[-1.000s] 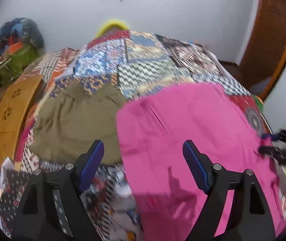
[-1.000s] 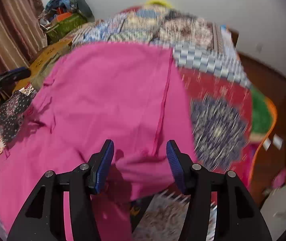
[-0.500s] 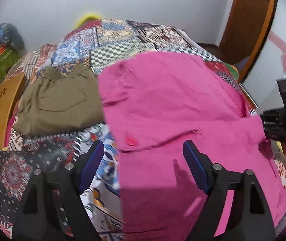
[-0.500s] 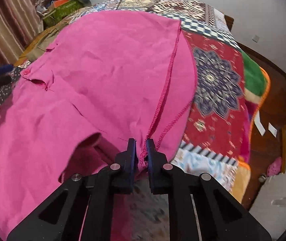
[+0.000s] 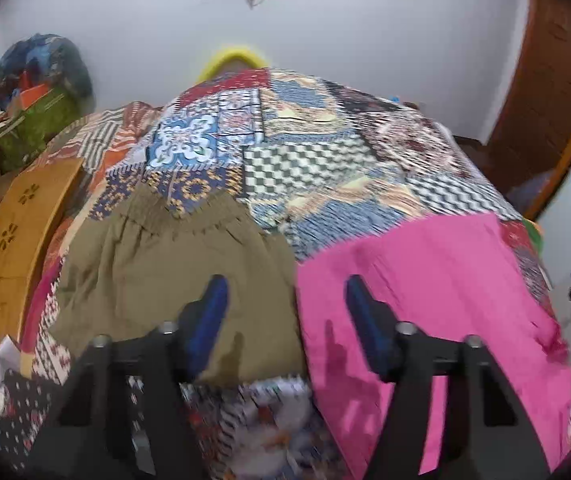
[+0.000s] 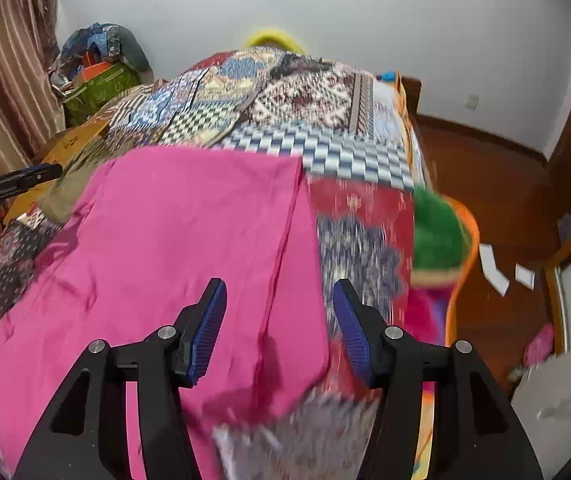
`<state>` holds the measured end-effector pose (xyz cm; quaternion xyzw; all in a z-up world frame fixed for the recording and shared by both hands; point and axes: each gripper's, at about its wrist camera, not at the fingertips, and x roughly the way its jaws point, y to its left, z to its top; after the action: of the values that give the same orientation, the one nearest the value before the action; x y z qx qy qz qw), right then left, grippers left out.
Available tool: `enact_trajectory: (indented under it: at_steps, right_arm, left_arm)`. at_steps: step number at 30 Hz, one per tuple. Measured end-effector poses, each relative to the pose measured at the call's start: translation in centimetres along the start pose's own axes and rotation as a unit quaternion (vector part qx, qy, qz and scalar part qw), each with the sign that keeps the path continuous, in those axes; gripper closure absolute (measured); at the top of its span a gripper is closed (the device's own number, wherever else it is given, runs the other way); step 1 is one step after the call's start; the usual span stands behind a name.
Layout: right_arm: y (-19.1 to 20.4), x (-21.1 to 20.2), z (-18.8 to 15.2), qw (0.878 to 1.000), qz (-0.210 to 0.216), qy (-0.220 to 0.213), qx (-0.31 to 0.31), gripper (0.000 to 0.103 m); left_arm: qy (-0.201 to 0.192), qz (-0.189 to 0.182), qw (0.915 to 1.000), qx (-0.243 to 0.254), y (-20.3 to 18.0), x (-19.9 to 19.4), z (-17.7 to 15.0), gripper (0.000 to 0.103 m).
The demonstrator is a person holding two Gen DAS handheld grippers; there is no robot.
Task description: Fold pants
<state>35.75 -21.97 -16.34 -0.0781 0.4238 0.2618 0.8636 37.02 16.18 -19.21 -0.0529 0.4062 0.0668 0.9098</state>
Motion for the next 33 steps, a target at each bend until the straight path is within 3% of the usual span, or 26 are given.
enact_trajectory:
  at_steps: [3,6,13,15,19,23,27,29,33]
  right_arm:
    - [-0.2,2.1,1.3,1.000,0.001,-0.003,0.006,0.051]
    - [-0.2,3.7,1.8,1.000,0.011,0.001,0.016,0.051]
    - [-0.5,6.0,2.7,1.000,0.015,0.009,0.026,0.051]
    - [-0.8,6.5,3.0,0.999,0.016,0.011,0.030,0.051]
    - [-1.7,6.7,3.3,0.999,0.018,0.004,0.047,0.051]
    - [-2.5,6.6,3.6,0.998,0.023,-0.003,0.062,0.051]
    - [-2.8,6.6,3.9,0.998,0.020,-0.009,0.062,0.051]
    - [-2.9,6.8,4.1,0.998,0.024,-0.008,0.064,0.050]
    - [-2.7,7.3,4.6,0.997,0.032,-0.008,0.065,0.048]
  left_arm:
    - [0.006,0.020,0.9998,-0.003,1.2,2.2,0.9,0.054]
    - [0.032,0.008,0.9993,-0.016,2.5,4.4,0.7,0.057]
    - [0.057,-0.007,0.9981,0.024,2.4,6.9,-1.3,0.057]
    - [0.066,-0.026,0.9972,0.026,2.3,7.4,-1.7,0.057]
    - [0.056,-0.050,0.9970,0.020,2.0,6.9,-1.5,0.057]
    - [0.040,-0.071,0.9965,-0.021,3.4,5.5,-0.6,0.056]
    - [0.039,-0.056,0.9974,-0.023,3.9,4.7,0.4,0.056]
    - [0.050,-0.054,0.9972,-0.013,3.4,5.0,0.6,0.052]
    - [0.060,-0.066,0.9959,-0.017,2.2,6.0,0.8,0.032]
